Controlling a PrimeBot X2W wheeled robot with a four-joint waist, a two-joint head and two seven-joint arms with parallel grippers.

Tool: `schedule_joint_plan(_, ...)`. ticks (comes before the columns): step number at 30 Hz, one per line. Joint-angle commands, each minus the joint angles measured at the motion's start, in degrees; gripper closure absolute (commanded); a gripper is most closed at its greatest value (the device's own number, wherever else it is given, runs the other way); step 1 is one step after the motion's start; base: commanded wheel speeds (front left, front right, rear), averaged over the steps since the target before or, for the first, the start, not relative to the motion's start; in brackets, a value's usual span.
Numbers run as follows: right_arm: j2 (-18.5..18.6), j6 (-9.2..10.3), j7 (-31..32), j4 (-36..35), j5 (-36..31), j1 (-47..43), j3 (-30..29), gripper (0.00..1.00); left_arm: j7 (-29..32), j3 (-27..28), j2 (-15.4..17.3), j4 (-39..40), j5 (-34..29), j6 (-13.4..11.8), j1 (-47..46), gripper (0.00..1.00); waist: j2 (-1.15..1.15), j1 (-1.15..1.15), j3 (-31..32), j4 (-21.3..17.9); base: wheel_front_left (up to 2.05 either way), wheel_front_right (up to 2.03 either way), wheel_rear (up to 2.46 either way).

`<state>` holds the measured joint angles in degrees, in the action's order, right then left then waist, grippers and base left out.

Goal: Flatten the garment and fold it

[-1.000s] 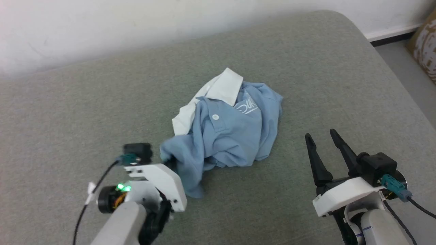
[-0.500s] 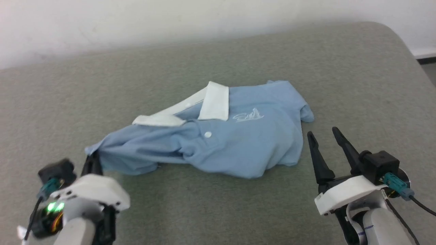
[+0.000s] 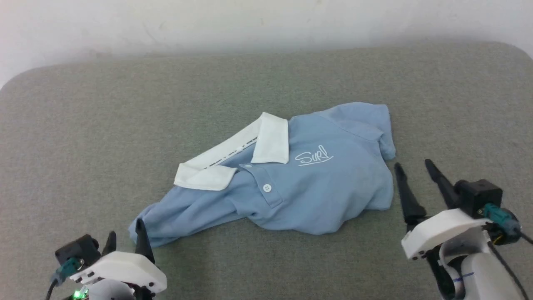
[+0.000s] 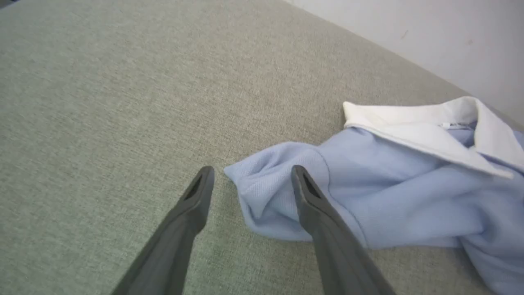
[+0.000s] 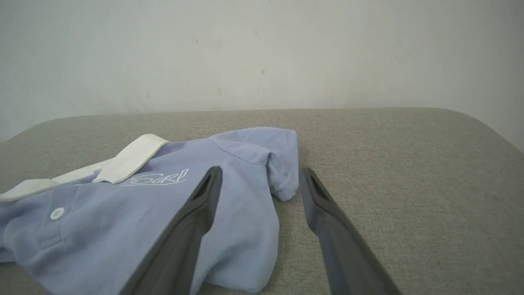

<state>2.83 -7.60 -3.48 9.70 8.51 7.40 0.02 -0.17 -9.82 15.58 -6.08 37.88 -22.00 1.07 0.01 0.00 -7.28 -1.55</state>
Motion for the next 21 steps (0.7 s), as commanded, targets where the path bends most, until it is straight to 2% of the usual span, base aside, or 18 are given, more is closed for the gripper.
schedule_joint_plan(1,0.05,0.11,0.14,-0.22,-0.41,0.63,-0.36,0.00,-1.02,0.32,-0.22,0.20,-0.19,0.37,-0.46,0.00,-0.01,0.00,0.21,1.06,0.00,0.00,0.00)
schedule_joint_plan(6,0.05,0.11,4.03,0.23,-2.66,5.04,-5.10,0.00,-14.09,1.33,-3.21,-0.27,-4.46,3.86,-2.73,0.00,-0.01,0.00,-0.21,3.99,0.00,0.00,0.00)
schedule_joint_plan(13,0.05,0.11,13.51,8.90,-3.78,15.00,-9.55,0.00,-14.80,6.02,-8.07,5.64,-14.84,7.38,-5.72,0.00,-0.01,0.00,-3.52,6.73,0.00,0.00,0.00)
schedule_joint_plan(14,0.05,0.11,13.51,8.90,-3.78,15.00,-9.55,0.00,-14.80,6.02,-8.07,5.64,-14.84,7.38,-5.72,0.00,-0.01,0.00,-3.52,6.73,0.00,0.00,0.00)
schedule_joint_plan(21,0.05,0.11,26.40,20.24,-7.46,22.68,-13.73,0.00,-14.82,8.59,-11.76,6.99,-19.99,11.15,-6.80,0.00,-0.01,0.00,-6.30,8.89,0.00,0.00,0.00)
